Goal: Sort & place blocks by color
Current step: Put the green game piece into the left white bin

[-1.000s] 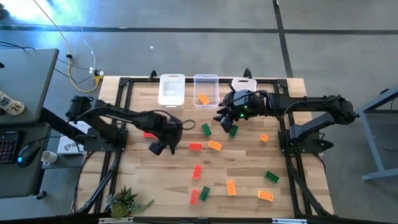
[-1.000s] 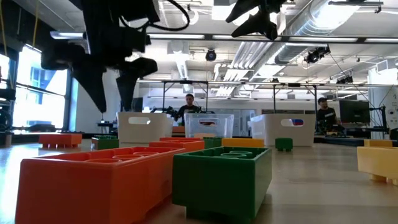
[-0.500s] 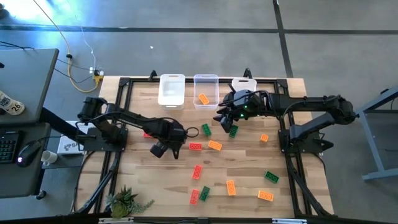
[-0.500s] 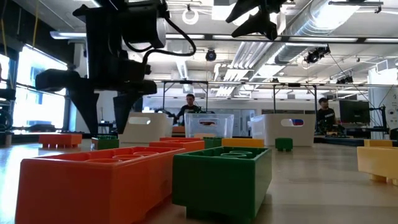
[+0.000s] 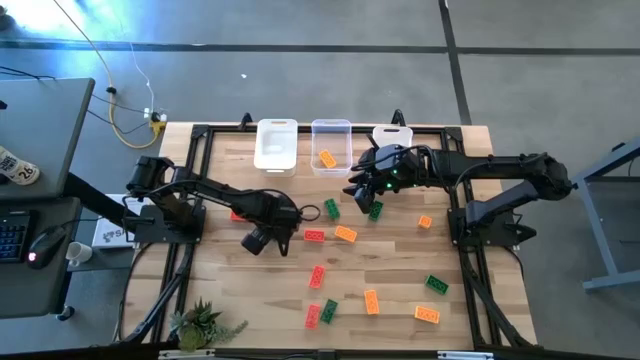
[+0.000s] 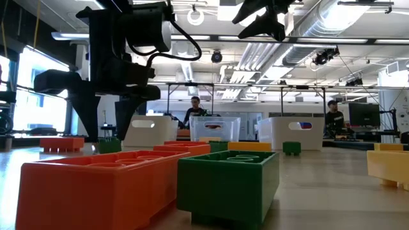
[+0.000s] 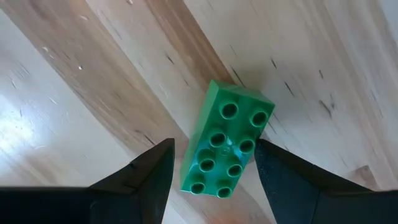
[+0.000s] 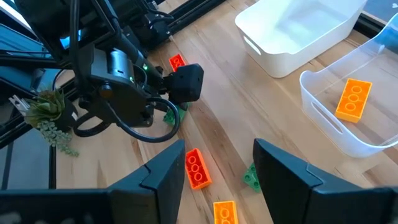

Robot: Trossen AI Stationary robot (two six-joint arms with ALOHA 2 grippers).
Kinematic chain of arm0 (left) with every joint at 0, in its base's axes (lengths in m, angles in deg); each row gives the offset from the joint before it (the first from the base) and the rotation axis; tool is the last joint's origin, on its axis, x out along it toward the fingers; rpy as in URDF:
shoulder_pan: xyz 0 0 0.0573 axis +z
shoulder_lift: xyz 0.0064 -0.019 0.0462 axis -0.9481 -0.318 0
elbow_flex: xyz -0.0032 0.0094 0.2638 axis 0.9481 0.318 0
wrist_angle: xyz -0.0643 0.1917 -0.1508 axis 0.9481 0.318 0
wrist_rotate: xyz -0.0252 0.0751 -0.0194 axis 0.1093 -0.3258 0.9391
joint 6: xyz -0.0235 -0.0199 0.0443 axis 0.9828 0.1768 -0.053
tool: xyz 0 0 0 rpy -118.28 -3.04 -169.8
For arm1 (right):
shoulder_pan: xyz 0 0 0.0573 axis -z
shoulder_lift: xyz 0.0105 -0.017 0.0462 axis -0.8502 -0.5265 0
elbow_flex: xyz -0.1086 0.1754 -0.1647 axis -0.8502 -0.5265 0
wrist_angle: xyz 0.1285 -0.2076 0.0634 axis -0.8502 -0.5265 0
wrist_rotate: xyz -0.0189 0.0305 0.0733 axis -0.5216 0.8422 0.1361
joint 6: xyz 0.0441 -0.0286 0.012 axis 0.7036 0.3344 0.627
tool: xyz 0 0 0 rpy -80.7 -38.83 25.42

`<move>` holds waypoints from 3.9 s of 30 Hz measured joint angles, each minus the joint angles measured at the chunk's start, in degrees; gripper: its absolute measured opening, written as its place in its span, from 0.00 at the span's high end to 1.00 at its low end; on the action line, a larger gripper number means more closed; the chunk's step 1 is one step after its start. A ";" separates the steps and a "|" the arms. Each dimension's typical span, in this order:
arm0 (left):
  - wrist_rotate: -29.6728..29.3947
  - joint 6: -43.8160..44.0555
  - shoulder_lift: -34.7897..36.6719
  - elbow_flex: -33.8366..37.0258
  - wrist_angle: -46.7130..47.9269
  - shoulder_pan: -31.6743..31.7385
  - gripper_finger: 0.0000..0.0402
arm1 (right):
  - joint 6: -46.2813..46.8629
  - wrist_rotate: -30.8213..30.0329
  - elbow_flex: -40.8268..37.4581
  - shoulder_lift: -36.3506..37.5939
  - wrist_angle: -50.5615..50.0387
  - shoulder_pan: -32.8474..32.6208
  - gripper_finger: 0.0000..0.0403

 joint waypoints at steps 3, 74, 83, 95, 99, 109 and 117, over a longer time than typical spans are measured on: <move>-2.23 0.08 0.00 0.00 0.07 0.00 0.47 | -0.02 0.00 0.00 0.00 0.00 0.00 0.56; -15.55 -6.43 -8.63 -2.32 4.68 -3.15 0.53 | 0.04 -1.50 0.07 0.00 -0.21 -0.15 0.56; -14.14 -0.21 -7.48 -2.16 4.30 -2.91 0.72 | 0.07 -2.78 0.07 0.00 -0.20 -0.17 0.56; -13.13 6.65 -5.65 -2.14 1.74 -1.70 0.72 | 1.53 -2.69 0.07 0.00 -0.17 -0.16 0.56; -13.20 8.13 -2.16 -2.15 0.63 1.14 0.72 | 1.53 -2.55 0.07 0.00 -0.17 -0.15 0.56; -14.98 10.29 8.62 -2.23 -10.50 14.70 0.72 | 1.55 -2.54 0.07 0.00 -0.15 -0.15 0.56; -18.79 11.72 15.92 -2.32 -17.12 25.37 0.70 | 1.76 -2.93 0.07 -0.09 -0.15 -0.15 0.56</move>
